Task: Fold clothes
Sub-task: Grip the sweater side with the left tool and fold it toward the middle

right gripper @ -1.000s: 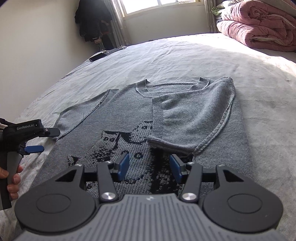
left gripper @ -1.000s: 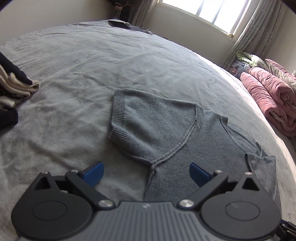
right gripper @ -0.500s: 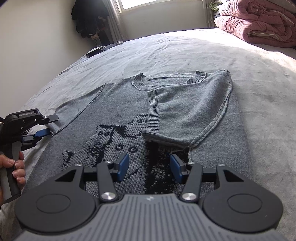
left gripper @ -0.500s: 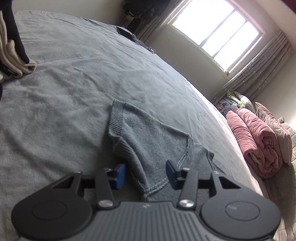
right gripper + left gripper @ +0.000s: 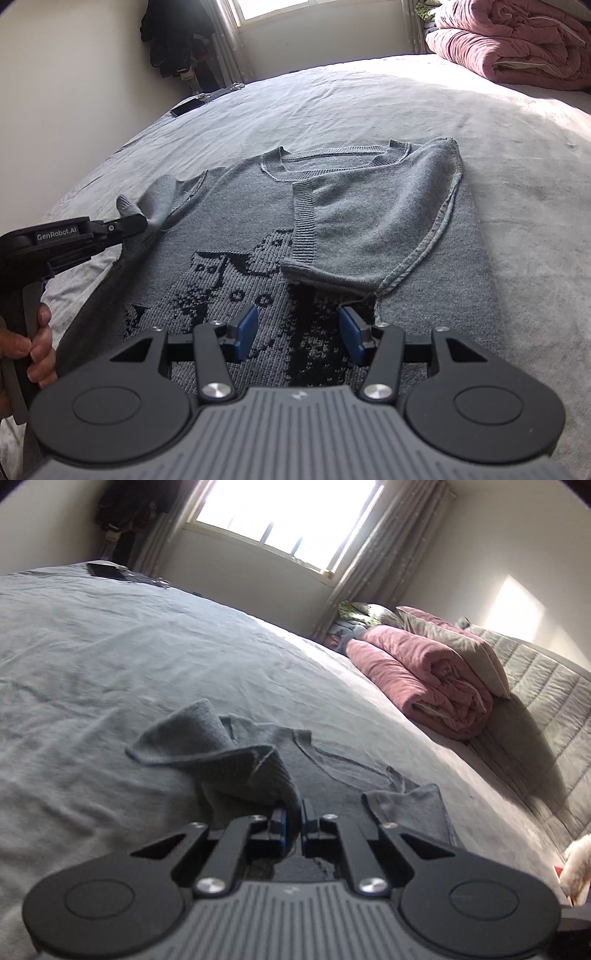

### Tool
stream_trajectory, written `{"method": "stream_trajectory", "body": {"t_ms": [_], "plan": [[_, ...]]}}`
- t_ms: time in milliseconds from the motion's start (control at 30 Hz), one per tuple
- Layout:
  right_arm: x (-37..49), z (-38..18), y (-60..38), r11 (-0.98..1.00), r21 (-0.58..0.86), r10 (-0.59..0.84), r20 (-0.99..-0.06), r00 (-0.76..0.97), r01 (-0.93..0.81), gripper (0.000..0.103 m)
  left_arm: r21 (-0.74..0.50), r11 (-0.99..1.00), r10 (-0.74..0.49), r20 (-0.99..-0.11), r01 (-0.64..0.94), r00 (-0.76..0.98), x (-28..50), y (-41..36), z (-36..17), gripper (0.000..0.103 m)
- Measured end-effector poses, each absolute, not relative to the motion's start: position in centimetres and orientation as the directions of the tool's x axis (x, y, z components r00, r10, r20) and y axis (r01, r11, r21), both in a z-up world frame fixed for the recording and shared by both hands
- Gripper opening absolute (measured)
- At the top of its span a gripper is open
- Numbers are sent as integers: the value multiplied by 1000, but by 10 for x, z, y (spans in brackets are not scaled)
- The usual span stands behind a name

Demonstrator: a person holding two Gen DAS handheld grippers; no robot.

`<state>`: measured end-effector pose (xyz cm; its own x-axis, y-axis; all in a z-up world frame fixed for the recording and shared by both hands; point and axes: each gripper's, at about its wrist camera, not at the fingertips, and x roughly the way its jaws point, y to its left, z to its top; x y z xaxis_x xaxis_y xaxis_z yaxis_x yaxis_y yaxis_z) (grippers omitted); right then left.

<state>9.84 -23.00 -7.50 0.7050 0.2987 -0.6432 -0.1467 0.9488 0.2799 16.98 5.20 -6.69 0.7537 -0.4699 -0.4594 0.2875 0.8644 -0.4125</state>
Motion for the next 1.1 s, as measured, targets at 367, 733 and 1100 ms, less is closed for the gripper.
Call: {"method": "stream_trajectory", "body": {"t_ms": [367, 733, 1100], "plan": [[99, -65, -229, 920, 362, 359, -619, 699, -152, 53, -562, 765, -632, -559, 315, 537, 172, 41, -78, 25], [139, -40, -188, 898, 357, 429, -580, 692, -258, 53, -406, 839, -543, -671, 362, 505, 157, 60, -51, 32], [179, -35, -98, 847, 167, 489, -618, 615, -505, 53, -436, 778, -606, -712, 453, 354, 154, 70, -62, 31]]}}
